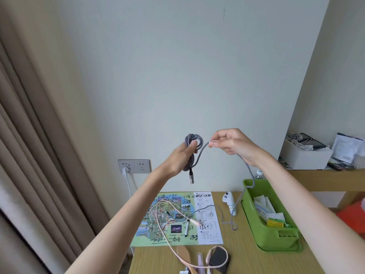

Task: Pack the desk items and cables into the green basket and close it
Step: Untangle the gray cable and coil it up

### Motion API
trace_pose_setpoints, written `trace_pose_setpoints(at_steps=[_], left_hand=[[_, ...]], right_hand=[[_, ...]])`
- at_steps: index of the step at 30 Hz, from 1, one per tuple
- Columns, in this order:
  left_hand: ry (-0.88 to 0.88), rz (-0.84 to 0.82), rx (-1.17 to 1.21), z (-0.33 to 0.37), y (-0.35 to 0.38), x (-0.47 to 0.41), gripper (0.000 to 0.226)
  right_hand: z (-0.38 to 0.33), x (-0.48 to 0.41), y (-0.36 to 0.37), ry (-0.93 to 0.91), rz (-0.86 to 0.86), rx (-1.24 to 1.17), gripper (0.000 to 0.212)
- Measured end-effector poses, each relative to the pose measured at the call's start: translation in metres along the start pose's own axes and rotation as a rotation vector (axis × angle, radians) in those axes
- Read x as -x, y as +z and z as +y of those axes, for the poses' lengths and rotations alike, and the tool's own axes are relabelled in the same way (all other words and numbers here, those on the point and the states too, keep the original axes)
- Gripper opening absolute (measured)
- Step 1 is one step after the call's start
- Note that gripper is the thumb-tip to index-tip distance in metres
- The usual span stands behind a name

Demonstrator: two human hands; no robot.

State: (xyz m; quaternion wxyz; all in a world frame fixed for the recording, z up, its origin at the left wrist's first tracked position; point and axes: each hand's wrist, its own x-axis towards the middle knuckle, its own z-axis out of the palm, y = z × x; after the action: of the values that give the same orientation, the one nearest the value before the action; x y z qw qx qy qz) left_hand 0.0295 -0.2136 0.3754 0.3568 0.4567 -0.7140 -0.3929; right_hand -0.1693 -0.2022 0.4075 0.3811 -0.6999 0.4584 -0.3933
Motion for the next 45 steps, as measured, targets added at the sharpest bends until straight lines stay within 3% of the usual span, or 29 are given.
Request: trace_pose_setpoints(at_steps=[6,10,16,22,36,40,45], left_hand=[[0.008,-0.247,0.037,0.009,0.019,0.009,0.032],[-0.043,-0.223,0.016,0.011,0.018,0.010,0.028],[-0.020,-0.127,0.052,0.020,0.007,0.012,0.032],[-0.025,0.069,0.253,0.024,-0.004,0.005,0.031],[-0.008,0.073,0.365,0.028,0.000,0.006,0.029],[-0.052,0.115,0.585,0.023,-0.002,0.002,0.026],[0.003,0.009,0.994,0.018,-0.012,-0.004,0.022]], right_hand=[[-0.009,-0.002,0.009,-0.115,-0.009,0.079,0.006],[-0.006,-0.003,0.009,-0.121,0.040,0.046,0.006],[0.013,-0.005,0.003,-0.018,0.088,-0.144,0.027],[0.026,-0.004,0.013,0.033,-0.021,-0.195,0.044],[0.012,-0.007,0.041,0.136,-0.218,-0.175,0.054],[0.016,-0.006,0.040,0.117,-0.185,-0.119,0.054],[0.023,-0.004,0.033,0.092,-0.147,-0.158,0.044]])
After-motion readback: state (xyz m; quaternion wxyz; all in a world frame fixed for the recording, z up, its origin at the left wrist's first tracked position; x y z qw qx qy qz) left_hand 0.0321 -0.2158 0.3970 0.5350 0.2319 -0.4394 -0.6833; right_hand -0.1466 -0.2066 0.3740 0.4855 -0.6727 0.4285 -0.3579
